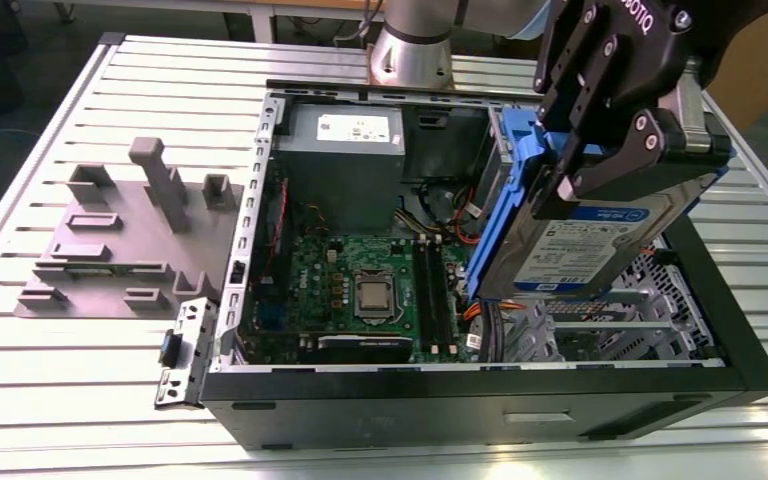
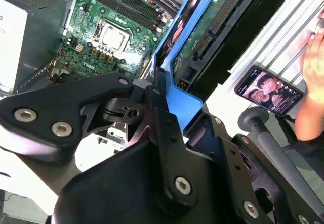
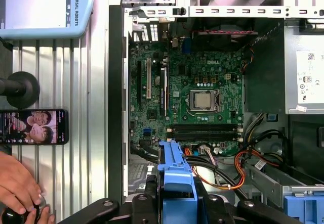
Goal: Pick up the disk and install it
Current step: 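Insert the disk into the insertion slot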
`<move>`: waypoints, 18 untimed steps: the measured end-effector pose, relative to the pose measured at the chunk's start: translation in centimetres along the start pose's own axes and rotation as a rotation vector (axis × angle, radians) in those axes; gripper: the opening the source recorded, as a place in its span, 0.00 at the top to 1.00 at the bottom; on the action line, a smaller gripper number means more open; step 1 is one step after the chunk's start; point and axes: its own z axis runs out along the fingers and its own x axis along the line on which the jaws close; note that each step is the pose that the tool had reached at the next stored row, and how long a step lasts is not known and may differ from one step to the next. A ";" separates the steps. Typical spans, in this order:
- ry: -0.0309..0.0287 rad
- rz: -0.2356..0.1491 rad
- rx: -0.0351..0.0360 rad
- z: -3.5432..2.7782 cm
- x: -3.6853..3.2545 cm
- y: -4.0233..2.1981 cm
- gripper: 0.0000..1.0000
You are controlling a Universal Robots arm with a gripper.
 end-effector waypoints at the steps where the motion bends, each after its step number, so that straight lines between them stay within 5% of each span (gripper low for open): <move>1: 0.0000 0.000 0.0000 0.00 0.00 -0.02 0.64; 18: 0.0000 0.000 0.0000 -0.01 -0.01 -0.39 0.64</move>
